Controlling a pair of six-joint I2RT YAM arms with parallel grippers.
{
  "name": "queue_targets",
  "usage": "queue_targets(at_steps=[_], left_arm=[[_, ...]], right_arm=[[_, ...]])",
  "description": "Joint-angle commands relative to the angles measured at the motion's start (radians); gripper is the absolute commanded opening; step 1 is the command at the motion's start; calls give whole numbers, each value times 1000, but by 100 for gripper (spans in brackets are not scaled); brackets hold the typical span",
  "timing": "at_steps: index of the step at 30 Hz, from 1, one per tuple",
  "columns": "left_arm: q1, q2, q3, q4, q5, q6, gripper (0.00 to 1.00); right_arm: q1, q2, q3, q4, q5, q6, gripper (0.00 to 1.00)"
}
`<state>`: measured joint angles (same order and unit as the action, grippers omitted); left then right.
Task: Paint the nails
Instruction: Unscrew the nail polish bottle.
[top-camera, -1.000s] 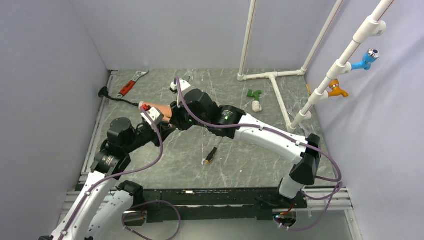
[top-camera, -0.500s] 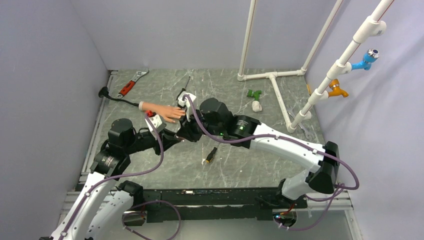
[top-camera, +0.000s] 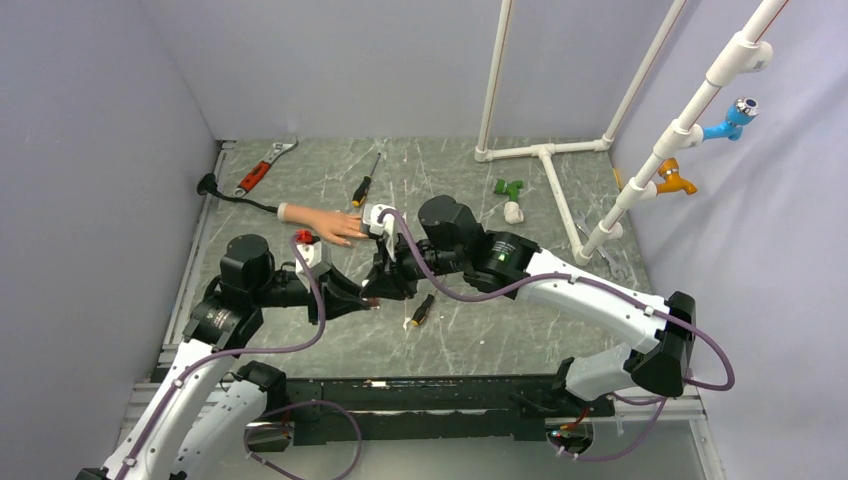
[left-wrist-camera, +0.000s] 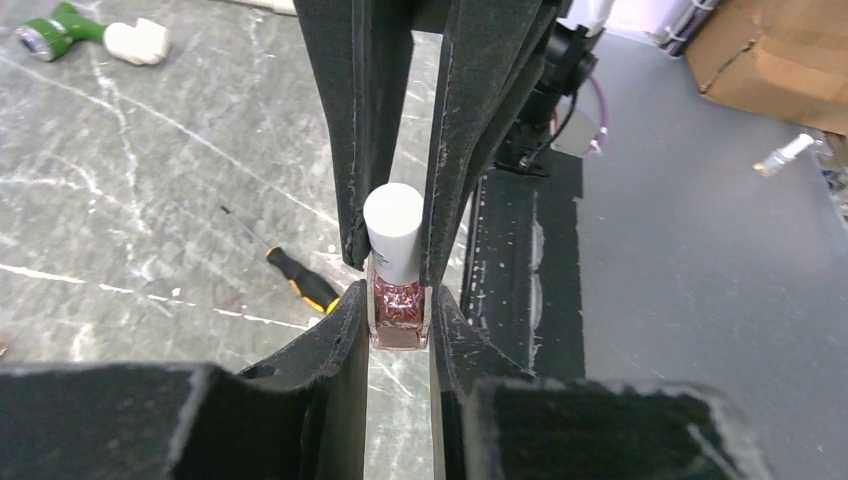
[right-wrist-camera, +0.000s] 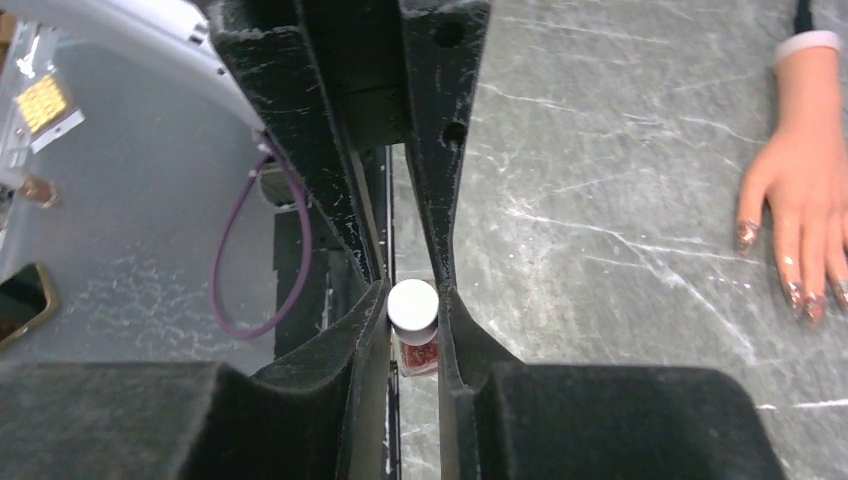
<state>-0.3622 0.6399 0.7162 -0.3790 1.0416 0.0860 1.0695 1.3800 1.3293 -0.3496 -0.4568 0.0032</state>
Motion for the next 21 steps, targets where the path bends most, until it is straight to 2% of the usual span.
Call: queue_targets(at_steps=[1,12,21], left_arm=[[-21,12,26,185,123,6,0],[-46,25,30,155,92,27,0],[-46,9,38,130,37,40,0]], right_arm=[[20,24,-8,-12,-217,-68,0],[-12,33,16,-41,-296,-129,0],[-54,-15,-79,122,-327,-37,0]])
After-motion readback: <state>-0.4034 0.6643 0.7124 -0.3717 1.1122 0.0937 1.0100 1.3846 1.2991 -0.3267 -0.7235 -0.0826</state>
